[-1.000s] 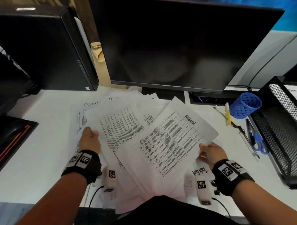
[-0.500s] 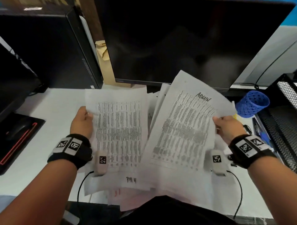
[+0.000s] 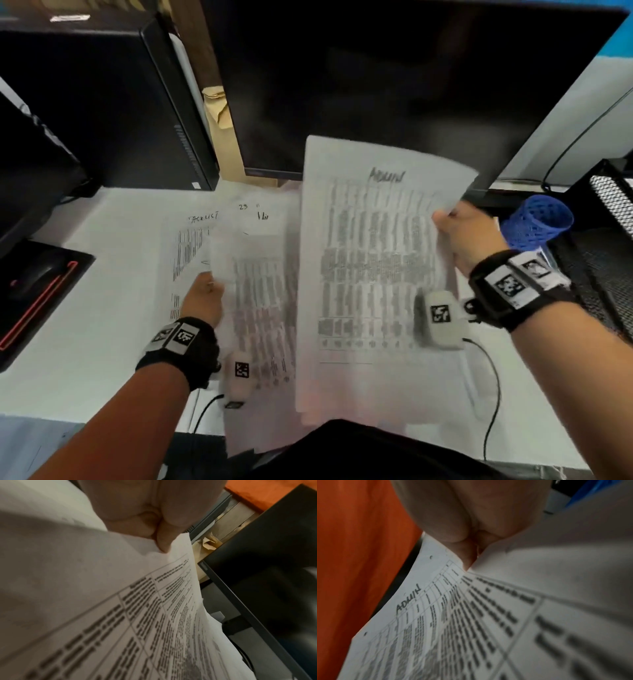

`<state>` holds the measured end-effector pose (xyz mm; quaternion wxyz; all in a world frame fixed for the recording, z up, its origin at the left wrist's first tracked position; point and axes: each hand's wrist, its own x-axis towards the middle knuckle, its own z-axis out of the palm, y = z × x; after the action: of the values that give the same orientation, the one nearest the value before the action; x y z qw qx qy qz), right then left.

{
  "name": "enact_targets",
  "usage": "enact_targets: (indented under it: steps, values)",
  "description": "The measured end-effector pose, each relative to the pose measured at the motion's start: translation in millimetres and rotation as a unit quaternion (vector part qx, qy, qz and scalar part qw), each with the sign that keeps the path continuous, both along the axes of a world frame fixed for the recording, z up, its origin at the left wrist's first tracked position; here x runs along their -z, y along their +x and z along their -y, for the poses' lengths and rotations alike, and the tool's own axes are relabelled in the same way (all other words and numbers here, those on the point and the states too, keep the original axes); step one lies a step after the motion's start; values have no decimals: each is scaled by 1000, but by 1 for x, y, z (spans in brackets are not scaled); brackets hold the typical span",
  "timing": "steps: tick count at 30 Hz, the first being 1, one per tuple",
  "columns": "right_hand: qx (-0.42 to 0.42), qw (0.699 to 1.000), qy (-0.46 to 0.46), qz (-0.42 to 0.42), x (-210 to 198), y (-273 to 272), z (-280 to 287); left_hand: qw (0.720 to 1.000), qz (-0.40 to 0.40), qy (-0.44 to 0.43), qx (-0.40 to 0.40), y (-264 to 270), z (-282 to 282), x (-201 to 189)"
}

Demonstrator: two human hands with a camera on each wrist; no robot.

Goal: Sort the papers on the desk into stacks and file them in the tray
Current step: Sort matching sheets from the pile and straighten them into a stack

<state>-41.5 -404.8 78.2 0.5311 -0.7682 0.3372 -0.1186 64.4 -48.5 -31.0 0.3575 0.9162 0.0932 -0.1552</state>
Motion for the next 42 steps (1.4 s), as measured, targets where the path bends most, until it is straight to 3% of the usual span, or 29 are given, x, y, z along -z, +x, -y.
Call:
enact_targets:
  steps: [4,8,13,18,21,24,28,31,33,38,42]
  values:
    - [-36,992,-27,-118,39,7,-44,999,-21,-45,-1,-19,21,-3]
    - [-115,981,27,-155,66,-7,-86,987,-67,-132,-56,-28,24,-5]
    - [-174,940,-51,-289,93,-16,-90,985,-158,-61,9,-44,15,9]
    - [-265,928,-37,-258,94,-16,-98,985,-160,-1,69,-52,19,8]
    - [-201,922,-139,-302,100,-6,-92,992,-123,32,24,-48,15,3]
    - [-156,917,-123,-345,104,-6,-82,994,-81,66,-45,-44,4,11]
    - [-181,932,-79,-303,105,-14,-85,979,-100,-101,-147,-51,5,13]
    - [-215,930,-78,-288,108,-21,-94,960,-135,-170,-178,-56,7,13]
    - [-238,923,-78,-294,114,-26,-101,960,-140,-179,-163,-59,6,15]
    - [-320,886,-68,-329,118,-32,-104,986,-138,-95,-24,-66,-2,12]
    - [-281,912,-19,-297,118,-33,-94,993,-95,-76,12,-67,-7,9]
